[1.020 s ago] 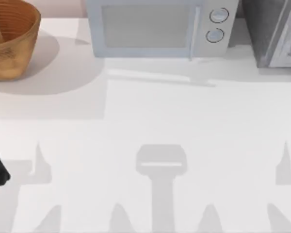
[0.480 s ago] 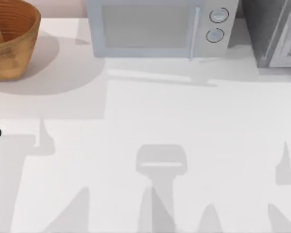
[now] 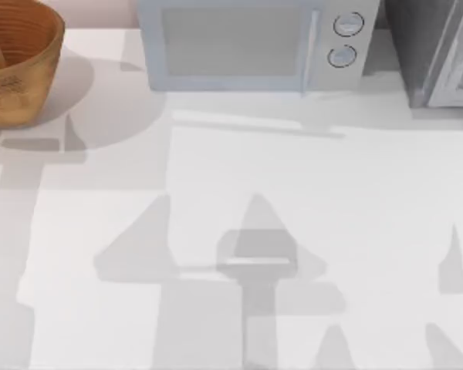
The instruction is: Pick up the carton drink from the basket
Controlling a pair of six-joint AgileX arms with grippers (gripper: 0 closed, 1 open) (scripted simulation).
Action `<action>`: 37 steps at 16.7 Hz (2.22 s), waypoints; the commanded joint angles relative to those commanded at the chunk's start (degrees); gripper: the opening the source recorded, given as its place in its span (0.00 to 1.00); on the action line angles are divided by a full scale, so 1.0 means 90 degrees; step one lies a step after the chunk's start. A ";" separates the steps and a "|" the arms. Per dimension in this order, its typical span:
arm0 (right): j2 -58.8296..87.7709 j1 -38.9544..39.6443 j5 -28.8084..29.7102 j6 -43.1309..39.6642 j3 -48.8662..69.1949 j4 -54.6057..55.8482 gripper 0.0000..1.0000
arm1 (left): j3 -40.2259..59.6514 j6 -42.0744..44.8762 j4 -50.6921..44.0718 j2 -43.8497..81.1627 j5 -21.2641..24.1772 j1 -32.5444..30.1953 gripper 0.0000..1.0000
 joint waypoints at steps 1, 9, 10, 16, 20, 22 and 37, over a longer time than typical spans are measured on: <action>0.0000 0.0000 0.0000 0.0000 0.0000 0.0000 1.00 | 0.0267 0.0005 0.0319 0.0598 0.0077 0.0066 1.00; 0.0000 0.0000 0.0000 0.0000 0.0000 0.0000 1.00 | 0.1962 0.0009 0.2237 0.4577 0.0635 0.0542 1.00; 0.0000 0.0000 0.0000 0.0000 0.0000 0.0000 1.00 | 0.2094 0.0010 0.2378 0.4897 0.0684 0.0582 1.00; 0.0000 0.0000 0.0000 0.0000 0.0000 0.0000 1.00 | 0.2376 0.0018 0.2674 0.5558 0.0787 0.0667 1.00; 0.0000 0.0000 0.0000 0.0000 0.0000 0.0000 1.00 | 0.2380 0.0048 0.2677 0.5457 0.0765 0.0639 1.00; 0.0000 0.0000 0.0000 0.0000 0.0000 0.0000 1.00 | 0.2539 0.0023 0.2563 0.5600 0.0744 0.0622 1.00; 0.0000 0.0000 0.0000 0.0000 0.0000 0.0000 1.00 | 0.3870 0.0009 0.1991 0.6365 0.0618 0.0487 0.77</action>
